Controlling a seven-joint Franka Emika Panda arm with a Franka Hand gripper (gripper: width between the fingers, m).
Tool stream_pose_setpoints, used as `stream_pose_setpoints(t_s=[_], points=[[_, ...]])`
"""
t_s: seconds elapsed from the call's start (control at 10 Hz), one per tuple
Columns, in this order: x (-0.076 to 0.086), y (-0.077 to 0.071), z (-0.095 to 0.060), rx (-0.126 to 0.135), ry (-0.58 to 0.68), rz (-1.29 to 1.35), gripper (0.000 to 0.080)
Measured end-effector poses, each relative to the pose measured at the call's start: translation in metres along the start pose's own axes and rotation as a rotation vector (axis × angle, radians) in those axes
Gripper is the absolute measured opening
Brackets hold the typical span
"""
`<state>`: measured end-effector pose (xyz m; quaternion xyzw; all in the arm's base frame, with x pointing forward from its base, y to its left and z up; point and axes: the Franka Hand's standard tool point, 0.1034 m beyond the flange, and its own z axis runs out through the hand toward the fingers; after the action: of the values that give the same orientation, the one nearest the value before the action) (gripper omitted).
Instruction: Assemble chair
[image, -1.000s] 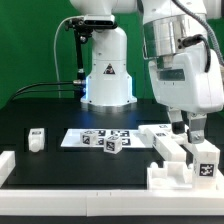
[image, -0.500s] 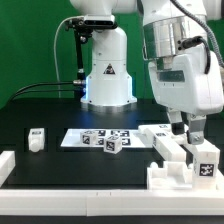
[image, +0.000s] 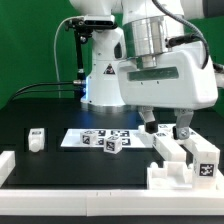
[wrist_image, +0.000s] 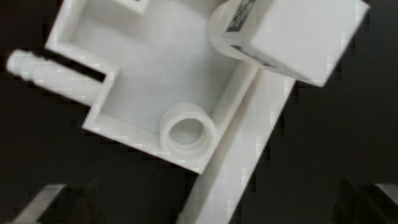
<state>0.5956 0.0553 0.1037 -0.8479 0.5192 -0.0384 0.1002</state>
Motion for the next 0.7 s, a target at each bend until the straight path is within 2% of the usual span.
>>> stream_pose_setpoints(t_s=[0.2,0.3,0.6,0.7], points=[[0.004,0.003,0.001,0.005,0.008,-0.164,0.0649],[0.016,0.017,0.002,0.009,0.027,-0.252,0.0649],[0.040,0.069,0.002,-0.037,0.007,-0.485,0.0649],[0.042,0.073,0.003,-0.050,0.011,-0.558,0.0649]])
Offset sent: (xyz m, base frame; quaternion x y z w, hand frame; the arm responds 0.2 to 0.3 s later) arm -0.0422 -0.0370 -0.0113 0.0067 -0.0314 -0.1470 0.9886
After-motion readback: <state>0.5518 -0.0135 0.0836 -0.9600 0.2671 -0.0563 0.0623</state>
